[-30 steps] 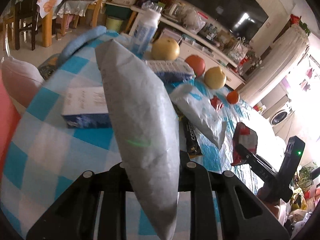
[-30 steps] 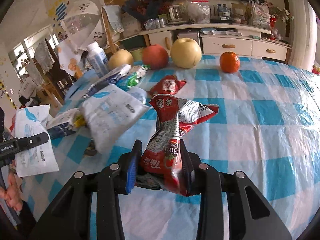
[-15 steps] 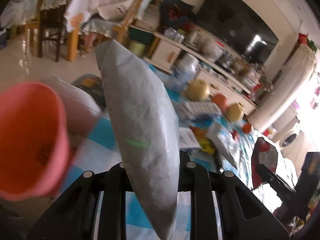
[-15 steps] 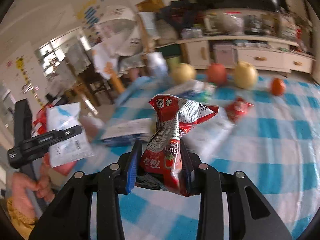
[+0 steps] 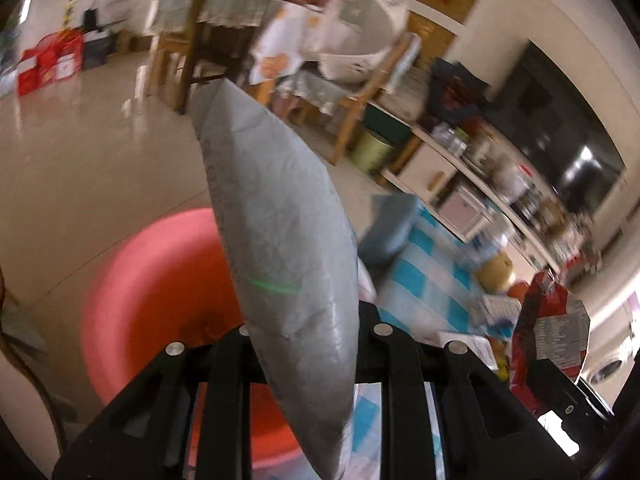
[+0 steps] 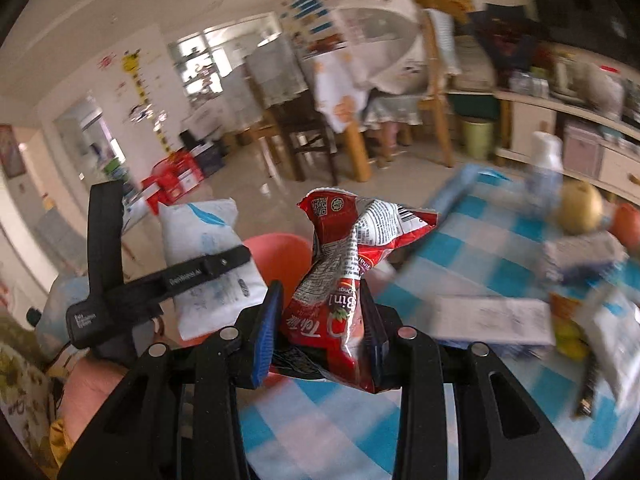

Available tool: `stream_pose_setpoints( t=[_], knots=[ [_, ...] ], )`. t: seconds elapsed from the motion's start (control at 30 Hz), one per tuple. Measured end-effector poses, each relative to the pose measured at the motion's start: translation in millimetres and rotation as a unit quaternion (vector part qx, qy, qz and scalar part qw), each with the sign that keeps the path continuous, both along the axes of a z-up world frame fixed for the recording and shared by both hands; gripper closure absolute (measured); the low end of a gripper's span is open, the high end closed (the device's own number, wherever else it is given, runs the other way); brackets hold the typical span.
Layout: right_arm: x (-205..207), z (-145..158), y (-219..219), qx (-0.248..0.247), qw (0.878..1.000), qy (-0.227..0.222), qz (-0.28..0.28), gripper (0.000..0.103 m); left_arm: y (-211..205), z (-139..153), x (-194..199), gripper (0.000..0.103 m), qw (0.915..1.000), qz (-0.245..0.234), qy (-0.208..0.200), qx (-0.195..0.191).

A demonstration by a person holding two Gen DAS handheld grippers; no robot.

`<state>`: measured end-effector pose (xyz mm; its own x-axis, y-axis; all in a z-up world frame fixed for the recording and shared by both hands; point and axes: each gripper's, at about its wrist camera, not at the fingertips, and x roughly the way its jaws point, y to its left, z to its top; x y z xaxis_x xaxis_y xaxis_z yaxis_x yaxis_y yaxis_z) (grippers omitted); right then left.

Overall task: Collect trash
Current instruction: 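Carry both bags to the pink basin and open both tools over it, then move both tools back over the table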

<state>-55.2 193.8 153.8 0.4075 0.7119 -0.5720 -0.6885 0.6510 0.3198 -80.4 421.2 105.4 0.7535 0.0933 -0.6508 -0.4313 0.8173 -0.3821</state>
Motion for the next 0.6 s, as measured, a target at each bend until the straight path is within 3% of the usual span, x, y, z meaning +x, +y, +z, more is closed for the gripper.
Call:
stream_pose_setpoints(
  t=[0.2,0.23,0.27,0.33,0.37,0.43,0.6],
  knots=[
    [6,-16,72,-0.019,0.999,0.008,0.038,0.063,39,-13,-4,0.079,0.9986,0.045,0.022,-0.015],
    [9,-23,81,-0.029,0.999,0.010,0.037,0.059,40,-16,-5,0.071,0.9982,0.050,0.029,-0.015],
    [11,-27,87,-0.034,0.999,0.010,0.033,0.054,44,-18,-6,0.054,0.9978,0.056,0.033,-0.013],
    [12,-33,87,-0.036,0.999,0.009,0.017,0.033,49,-17,-8,0.028,0.9968,0.075,0.027,0.002],
    [11,-34,84,-0.032,0.999,0.008,0.009,0.031,50,-14,-9,0.021,0.9966,0.079,0.020,0.014],
    [11,-35,70,-0.030,1.000,0.000,-0.011,0.020,47,-8,-12,0.019,0.9962,0.078,0.001,0.039],
    [5,-37,37,-0.040,0.998,-0.022,-0.048,0.014,31,6,-14,0.017,0.9934,0.068,-0.044,0.081]
  ],
)
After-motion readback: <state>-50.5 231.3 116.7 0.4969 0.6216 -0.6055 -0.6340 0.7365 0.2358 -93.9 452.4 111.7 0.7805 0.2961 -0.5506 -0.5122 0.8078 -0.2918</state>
